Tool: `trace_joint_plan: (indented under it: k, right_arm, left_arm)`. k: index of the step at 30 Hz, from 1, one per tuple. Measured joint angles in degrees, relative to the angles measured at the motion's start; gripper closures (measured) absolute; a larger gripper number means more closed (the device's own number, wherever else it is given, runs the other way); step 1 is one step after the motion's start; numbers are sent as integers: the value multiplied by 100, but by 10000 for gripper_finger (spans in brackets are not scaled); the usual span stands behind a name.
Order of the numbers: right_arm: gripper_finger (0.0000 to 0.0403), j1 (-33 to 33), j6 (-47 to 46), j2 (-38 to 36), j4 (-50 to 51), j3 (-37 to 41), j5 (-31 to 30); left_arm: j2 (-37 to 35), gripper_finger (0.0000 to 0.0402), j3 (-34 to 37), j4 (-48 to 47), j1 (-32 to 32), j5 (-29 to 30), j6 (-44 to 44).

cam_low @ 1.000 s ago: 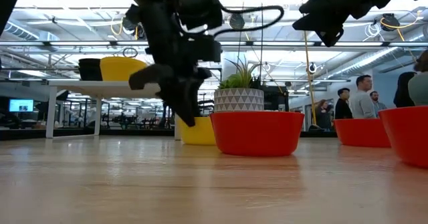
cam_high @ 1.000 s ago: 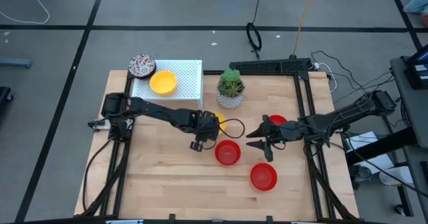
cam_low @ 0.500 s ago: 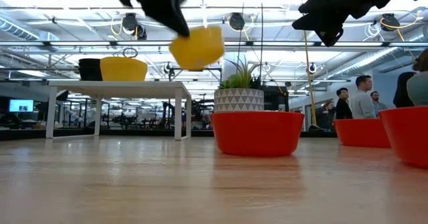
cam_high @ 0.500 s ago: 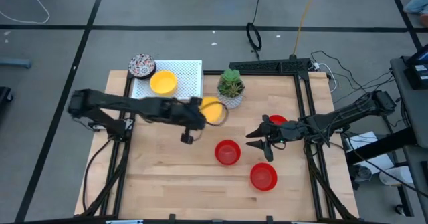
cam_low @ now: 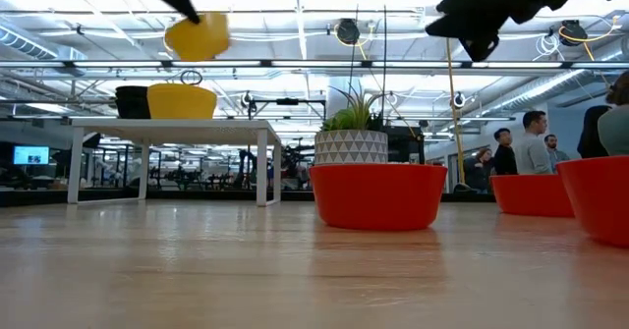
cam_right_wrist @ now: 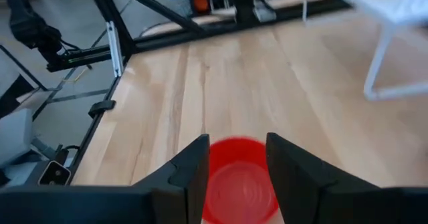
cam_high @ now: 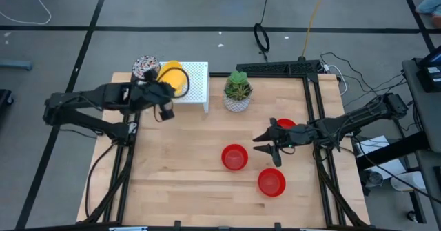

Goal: Pick & Place Mini bowls
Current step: Stack the yellow bowl on top of the yellow bowl on the shelf

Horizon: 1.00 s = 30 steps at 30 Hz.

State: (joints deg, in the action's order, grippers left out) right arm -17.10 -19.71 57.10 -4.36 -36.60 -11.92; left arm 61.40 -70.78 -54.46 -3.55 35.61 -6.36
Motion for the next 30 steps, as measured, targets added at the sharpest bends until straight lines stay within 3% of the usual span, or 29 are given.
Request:
trace_joint_plan:
  k: [7,17,23,30]
  right_arm:
    - [270,4,745,48,-610,-9,0]
    - [271,4,846,52,-655,-9,0]
    - [271,4,846,52,-655,-9,0]
    - [271,4,846,52,-655,-9,0]
  left_arm:
    - [185,392,0,-923,-493,-163,992]
    - [777,395,0,-878,-988,-585,839]
    - [1072,377,0,-878,-1168,-651,815]
    - [1136,396,0,-878,-1257,-1055,773]
